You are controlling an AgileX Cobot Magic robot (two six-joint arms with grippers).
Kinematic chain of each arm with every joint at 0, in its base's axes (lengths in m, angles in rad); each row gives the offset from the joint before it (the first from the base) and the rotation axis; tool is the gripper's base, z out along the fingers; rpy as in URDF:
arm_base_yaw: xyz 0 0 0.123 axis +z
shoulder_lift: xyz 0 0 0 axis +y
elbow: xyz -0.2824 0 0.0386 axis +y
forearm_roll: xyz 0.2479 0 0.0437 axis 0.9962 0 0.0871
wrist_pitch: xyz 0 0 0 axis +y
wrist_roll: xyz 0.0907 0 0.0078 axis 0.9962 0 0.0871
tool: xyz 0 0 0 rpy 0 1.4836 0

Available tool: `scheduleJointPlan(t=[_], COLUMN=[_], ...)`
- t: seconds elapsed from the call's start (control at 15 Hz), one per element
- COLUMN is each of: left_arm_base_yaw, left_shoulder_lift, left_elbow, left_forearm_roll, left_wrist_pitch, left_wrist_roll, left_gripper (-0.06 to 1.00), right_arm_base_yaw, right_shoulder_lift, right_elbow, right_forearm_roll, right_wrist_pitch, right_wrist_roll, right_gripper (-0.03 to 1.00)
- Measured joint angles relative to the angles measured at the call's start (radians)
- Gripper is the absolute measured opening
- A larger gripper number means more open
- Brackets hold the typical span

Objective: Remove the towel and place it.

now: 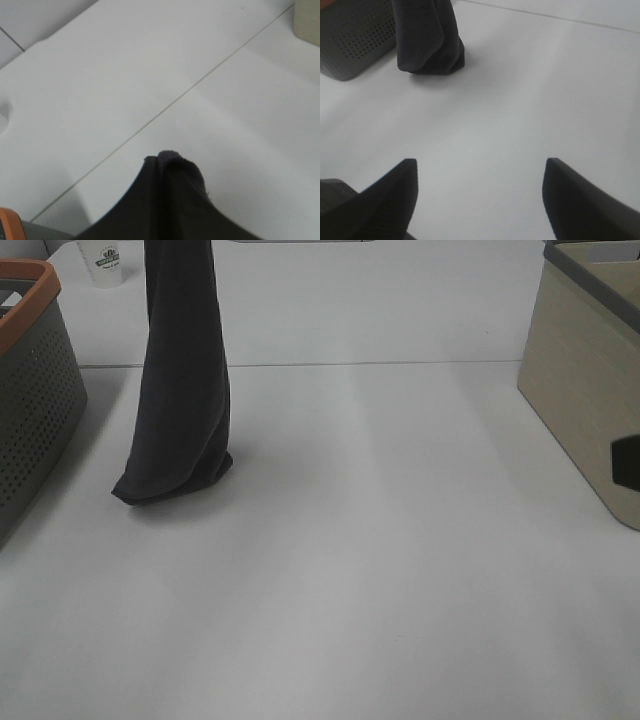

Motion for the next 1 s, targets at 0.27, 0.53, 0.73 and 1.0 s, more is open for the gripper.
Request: scheduleJointPlan(t=[0.27,0.53,0.73,1.0], left_arm_base_yaw=[0.081,0.184,0.205,0.206], left_shoulder_lift=[0.000,0.000,-0.001,-0.002], left_elbow=[-0.069,-0.075,-0.120,-0.239], left_forearm_roll=[-0.262,-0.610,-0.697,-0.721], left_wrist_pitch=[-0.001,0.081,0.164,0.201], left_wrist_roll=[0.297,0.627,0.765,0.794], left_gripper=[0.00,0.00,0.00,0.00], right_arm_base_yaw=[0.000,0.000,0.000,0.000], right_shoulder_lift=[0.148,0.324,0.505,0.684], right_elbow=[0.000,0.000,0.000,-0.028], right_forearm_roll=[0.285,0.701,0.976,1.062], right_wrist_pitch=[-0.081,-0.083,0.007,0.117], right_wrist_roll=[-0.348,-0.808,-1.193,-1.467], right_gripper=[0.70,0.70,0.70,0.70])
